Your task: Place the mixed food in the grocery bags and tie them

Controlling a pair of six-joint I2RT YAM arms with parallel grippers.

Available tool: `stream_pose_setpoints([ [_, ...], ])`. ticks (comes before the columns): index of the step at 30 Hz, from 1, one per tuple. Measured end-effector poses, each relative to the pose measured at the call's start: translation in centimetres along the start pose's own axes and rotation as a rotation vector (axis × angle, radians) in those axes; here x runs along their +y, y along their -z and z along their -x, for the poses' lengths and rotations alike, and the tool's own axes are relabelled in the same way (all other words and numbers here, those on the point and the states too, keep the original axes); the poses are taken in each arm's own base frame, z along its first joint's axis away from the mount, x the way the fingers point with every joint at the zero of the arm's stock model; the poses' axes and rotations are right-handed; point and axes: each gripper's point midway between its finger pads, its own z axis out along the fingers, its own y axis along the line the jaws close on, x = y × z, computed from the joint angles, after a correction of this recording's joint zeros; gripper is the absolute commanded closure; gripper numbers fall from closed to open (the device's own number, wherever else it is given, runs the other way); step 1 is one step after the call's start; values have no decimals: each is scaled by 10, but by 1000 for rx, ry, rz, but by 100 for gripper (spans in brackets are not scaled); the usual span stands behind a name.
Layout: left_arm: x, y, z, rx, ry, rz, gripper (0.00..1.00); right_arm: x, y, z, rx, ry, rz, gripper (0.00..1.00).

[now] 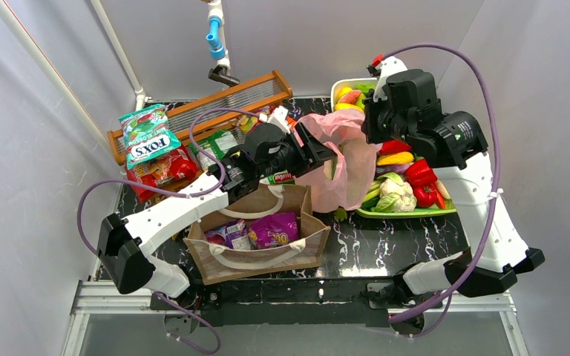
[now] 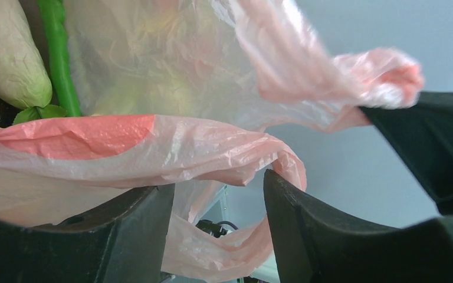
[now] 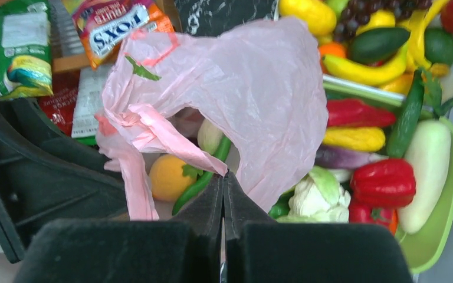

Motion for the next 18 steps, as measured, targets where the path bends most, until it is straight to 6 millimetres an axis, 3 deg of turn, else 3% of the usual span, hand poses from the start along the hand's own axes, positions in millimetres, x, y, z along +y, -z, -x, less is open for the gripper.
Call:
stream_pose_setpoints([
  [5, -2, 1, 1, -4, 1, -4, 45, -5, 6, -24, 118, -44, -38, 99],
  [11, 8, 8, -3, 3, 0, 21, 44, -5, 29, -34, 148, -116, -36, 99],
  [14, 16, 13, -8, 13, 1, 39, 43, -5, 33, -58, 180, -133, -26, 99],
  [18, 16, 14, -18, 36, -5, 41, 41, -6, 23, -89, 264, -131, -38, 99],
])
